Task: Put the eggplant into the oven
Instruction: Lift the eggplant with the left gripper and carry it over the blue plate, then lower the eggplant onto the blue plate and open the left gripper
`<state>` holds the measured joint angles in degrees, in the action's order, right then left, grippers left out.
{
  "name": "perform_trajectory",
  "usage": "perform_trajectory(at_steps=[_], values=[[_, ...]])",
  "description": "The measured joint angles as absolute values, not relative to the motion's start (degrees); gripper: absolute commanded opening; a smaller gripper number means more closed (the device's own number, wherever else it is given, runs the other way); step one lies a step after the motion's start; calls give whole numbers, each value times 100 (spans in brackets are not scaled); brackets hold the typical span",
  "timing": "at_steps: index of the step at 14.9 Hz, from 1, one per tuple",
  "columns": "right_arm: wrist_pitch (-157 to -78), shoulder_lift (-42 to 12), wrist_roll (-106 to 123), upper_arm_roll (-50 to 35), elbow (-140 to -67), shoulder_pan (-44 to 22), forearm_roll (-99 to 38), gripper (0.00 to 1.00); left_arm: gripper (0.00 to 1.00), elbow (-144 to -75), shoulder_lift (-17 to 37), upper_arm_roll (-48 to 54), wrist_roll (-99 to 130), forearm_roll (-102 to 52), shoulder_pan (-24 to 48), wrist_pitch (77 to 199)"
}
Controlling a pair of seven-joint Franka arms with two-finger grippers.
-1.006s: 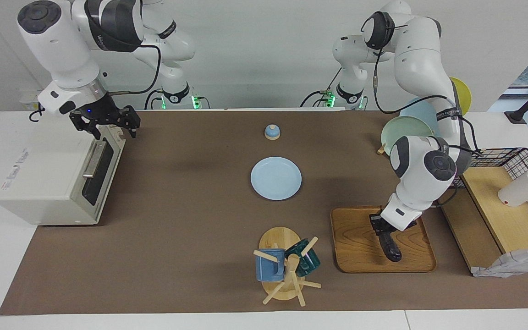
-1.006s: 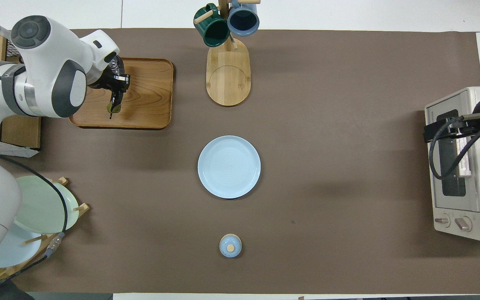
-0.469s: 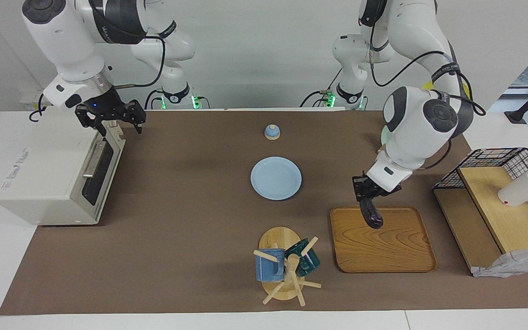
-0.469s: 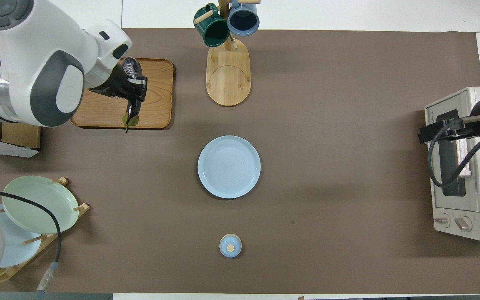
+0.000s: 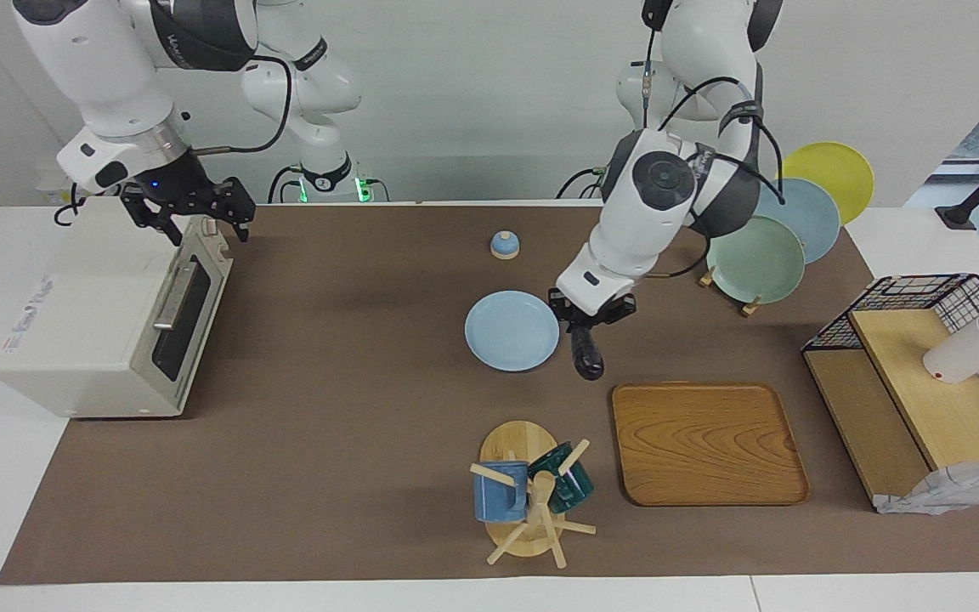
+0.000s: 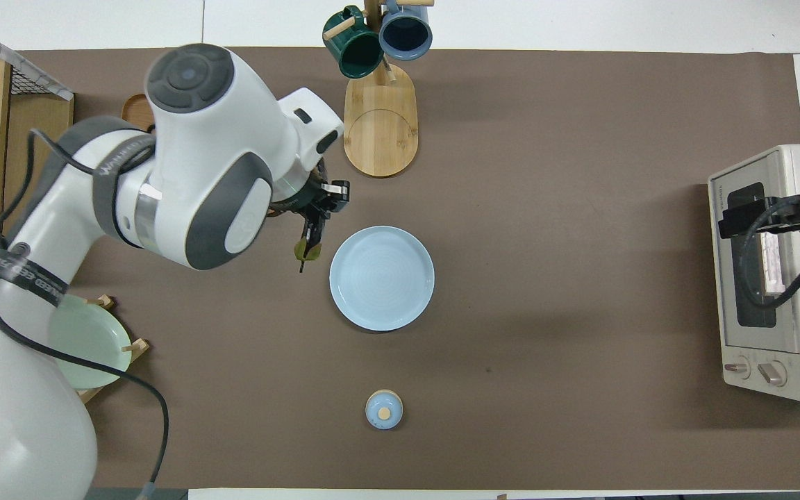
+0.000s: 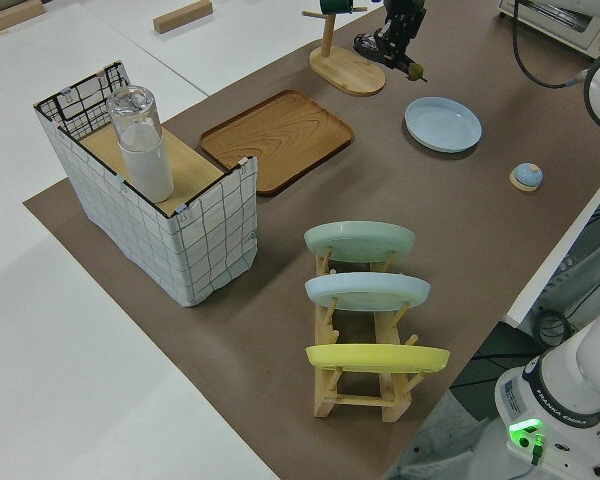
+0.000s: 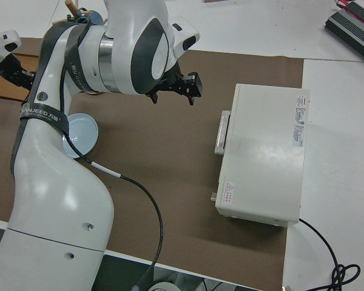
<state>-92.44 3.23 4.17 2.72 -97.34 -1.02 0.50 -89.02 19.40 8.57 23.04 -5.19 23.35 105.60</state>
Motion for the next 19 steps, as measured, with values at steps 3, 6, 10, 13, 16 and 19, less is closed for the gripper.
perform_trajectory(at_steps=[3,6,10,13,16,19], values=[[-9236,328,417,276,-9734,-48,50,100,0,-10021,1530,869,2866,-525,2878,11529],[-9236,332,417,270,-9717,-39,46,100,0,-11363,1114,873,3153,-601,3314,12765],[-9236,336,417,270,-9670,-37,45,100,0,-11856,1006,867,3207,-722,3486,13128],[-9125,335,417,266,-9498,-38,43,100,0,-11889,1027,834,3207,-752,3486,13245],[-8925,335,417,265,-9347,-38,43,100,0,-11913,1196,827,3207,-755,3486,13516],[-8898,325,417,265,-9333,-38,43,100,37,-11912,1281,823,3206,-757,3486,13577]])
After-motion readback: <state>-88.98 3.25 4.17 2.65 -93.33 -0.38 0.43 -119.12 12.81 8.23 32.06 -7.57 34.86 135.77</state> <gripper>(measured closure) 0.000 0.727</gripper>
